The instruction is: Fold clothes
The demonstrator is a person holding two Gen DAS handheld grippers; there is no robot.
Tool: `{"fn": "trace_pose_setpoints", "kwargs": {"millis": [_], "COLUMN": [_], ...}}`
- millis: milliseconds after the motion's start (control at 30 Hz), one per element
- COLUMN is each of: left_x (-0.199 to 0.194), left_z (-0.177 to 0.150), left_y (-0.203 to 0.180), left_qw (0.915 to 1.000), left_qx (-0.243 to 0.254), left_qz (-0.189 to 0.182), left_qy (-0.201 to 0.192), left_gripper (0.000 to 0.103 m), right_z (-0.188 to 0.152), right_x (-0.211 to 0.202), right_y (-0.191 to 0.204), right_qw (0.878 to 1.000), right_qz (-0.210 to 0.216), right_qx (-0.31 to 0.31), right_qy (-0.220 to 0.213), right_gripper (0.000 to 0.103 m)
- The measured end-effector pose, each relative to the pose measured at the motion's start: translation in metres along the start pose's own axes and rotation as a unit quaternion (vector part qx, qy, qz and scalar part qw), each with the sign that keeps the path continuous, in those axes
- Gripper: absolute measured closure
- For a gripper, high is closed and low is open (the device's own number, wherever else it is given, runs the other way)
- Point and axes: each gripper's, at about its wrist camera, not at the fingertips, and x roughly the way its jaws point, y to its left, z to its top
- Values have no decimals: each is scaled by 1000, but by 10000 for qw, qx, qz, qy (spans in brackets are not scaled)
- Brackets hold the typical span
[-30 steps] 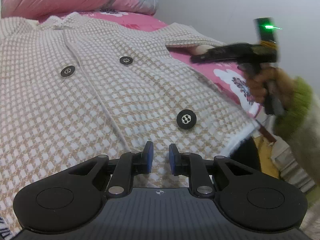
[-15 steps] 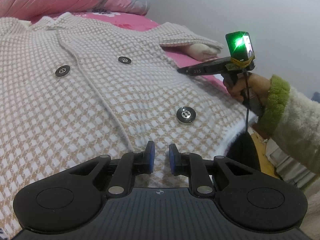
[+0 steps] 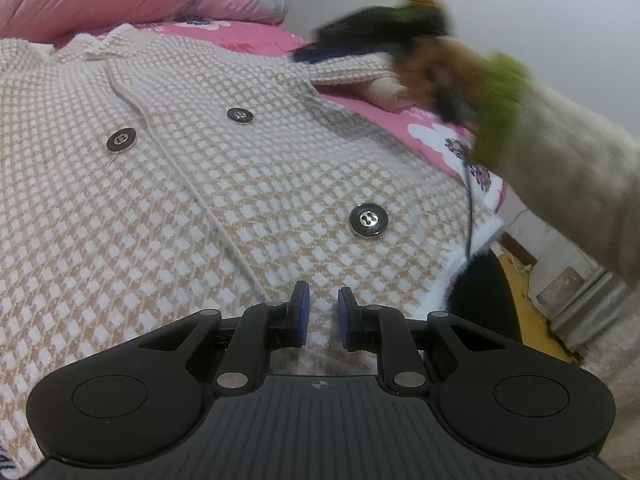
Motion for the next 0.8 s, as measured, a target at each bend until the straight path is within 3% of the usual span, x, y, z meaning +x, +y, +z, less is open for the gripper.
{"fn": "trace_pose_setpoints", "kwargs": {"millis": [33,133,167,267,400,533,633,800], "left_x": [1,3,3,2,0,-1,-2,-2], "left_z": [0,0,1,1,-1,0,1,5], "left_y": [1,2,2,4,6,8,9,9], "left_qw": [10000,9999,9999,9997,9995,9991,9991,9990], "left_qx": [-8,-6,14,60,141,171,151,137], "left_qz": [-15,-64,-73,-122,-221,-302,-299,-290], "left_qy": [14,93,124,178,173,226,251,315], "left_gripper": [86,86,86,86,86,86,86,86], "right_z": [8,26,33,55,56,20,-43,-63], "right_x": [23,96,108,115,67,-7,-38,-92], "right_y": [-7,-36,-47,-73,-81,-44,-27,-39], "right_qw": [9998,9958,9954,9931,9938,9923,9816,9892], "right_qz": [-68,-542,-586,-648,-80,936,1140,1323], "right_qx": [-29,-42,175,758,929,-199,-1002,-334], "right_qy": [169,742,740,620,603,791,1159,538], "right_gripper": [81,97,103,102,98,97,94,91]}}
